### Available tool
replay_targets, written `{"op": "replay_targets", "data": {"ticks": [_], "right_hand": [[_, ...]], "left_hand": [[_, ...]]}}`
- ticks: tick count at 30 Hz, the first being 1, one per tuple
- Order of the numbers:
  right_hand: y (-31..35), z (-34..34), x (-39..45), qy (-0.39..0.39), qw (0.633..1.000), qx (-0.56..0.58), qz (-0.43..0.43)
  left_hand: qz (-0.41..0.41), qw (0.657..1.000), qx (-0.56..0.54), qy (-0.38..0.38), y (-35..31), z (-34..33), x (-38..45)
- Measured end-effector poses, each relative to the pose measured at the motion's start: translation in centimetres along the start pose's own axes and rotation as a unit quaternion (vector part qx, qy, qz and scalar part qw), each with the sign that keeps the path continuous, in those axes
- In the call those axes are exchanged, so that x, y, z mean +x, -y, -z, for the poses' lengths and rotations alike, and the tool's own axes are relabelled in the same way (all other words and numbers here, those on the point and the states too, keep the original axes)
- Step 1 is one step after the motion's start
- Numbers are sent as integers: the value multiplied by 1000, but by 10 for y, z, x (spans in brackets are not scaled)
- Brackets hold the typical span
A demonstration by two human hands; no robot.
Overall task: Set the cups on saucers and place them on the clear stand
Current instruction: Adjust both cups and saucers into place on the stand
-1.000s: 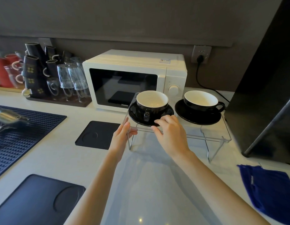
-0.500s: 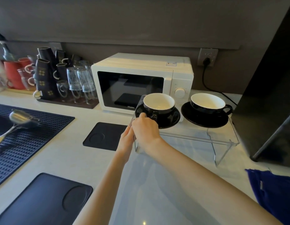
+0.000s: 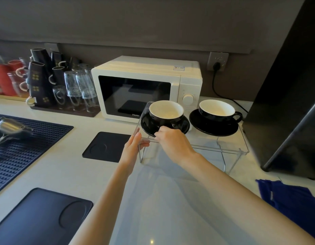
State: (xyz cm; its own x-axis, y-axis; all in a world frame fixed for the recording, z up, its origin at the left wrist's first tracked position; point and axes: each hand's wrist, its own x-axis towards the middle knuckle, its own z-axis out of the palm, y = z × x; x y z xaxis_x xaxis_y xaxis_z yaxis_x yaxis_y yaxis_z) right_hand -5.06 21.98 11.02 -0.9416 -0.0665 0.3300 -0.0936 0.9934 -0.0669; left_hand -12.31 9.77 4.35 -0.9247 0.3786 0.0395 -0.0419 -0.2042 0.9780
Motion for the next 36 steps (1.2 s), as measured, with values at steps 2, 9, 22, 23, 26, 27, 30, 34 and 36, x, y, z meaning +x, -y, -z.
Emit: {"op": "replay_targets", "data": {"ticks": [2, 9, 22, 23, 26, 27, 30, 34, 36], "right_hand": [[-7, 3, -3, 9, 1000, 22, 8], [-28, 15, -19, 23, 991, 136, 0], [-59, 20, -30, 11, 972, 233, -37], [-61, 20, -31, 11, 969, 242, -44], [-68, 19, -31, 7, 961, 270, -64], [-70, 19, -31, 7, 959, 275, -67], [-74, 19, -30, 10, 957, 281, -73], [-76, 21, -30, 12, 954, 291, -71], [-75, 22, -31, 16, 954, 290, -75]], "left_hand": [[-1, 1000, 1, 0, 1, 1, 1], [3, 1000, 10, -13, 4, 1, 3], [8, 1000, 6, -19, 7, 1, 6], [8, 1000, 3, -20, 6, 1, 6], [6, 1000, 3, -19, 5, -1, 5], [5, 1000, 4, -18, 5, -1, 4], [6, 1000, 6, -19, 5, -1, 4], [7, 1000, 2, -22, 5, 0, 4], [7, 1000, 2, -21, 5, -1, 4]]}}
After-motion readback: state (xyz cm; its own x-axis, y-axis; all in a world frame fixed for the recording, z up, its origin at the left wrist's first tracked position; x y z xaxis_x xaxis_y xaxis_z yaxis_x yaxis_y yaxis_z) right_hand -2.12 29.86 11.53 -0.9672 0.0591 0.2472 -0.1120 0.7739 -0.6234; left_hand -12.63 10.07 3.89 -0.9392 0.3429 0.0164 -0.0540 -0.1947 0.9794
